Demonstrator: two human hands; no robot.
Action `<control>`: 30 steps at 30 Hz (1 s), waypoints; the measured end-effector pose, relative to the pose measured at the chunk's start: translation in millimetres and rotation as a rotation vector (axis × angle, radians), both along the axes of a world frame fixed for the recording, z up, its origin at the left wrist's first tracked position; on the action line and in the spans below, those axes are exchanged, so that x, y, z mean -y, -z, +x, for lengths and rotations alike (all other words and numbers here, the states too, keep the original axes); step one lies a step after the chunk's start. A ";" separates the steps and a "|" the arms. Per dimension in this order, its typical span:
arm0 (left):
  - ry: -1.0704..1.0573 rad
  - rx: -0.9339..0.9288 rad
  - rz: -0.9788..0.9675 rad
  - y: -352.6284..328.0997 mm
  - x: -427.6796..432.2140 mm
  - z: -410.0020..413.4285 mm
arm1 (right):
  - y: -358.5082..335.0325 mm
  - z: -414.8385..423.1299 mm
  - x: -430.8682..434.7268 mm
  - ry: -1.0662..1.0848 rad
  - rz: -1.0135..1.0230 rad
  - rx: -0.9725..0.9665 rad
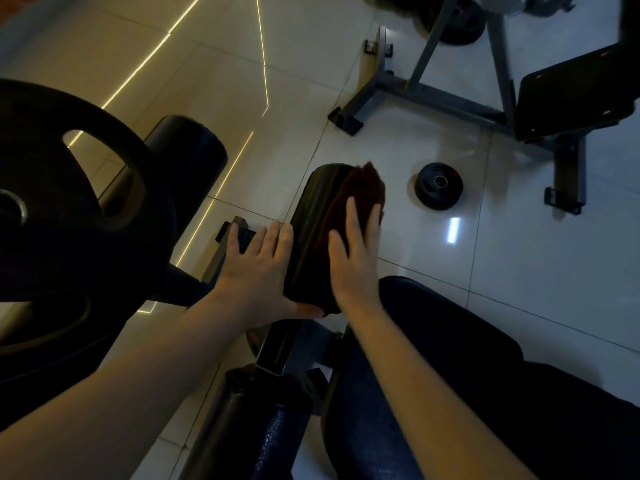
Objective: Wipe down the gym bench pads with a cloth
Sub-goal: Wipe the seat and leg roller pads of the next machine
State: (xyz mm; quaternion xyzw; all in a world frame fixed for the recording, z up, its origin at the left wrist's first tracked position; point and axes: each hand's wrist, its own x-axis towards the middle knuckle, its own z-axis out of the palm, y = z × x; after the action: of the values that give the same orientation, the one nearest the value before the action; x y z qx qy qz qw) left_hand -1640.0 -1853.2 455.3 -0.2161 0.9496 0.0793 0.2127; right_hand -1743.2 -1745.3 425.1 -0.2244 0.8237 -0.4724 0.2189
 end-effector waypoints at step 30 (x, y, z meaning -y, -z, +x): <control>-0.131 -0.261 0.379 -3.4 -10.8 -7.5 | 8.8 30.3 -25.0 -0.020 -0.059 0.014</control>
State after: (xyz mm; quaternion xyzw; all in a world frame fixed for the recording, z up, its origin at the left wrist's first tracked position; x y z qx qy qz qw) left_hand -1647.5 -1842.4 458.8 -0.2213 0.9212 0.2971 0.1193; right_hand -1712.9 -1720.3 416.3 -0.2357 0.8058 -0.4957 0.2224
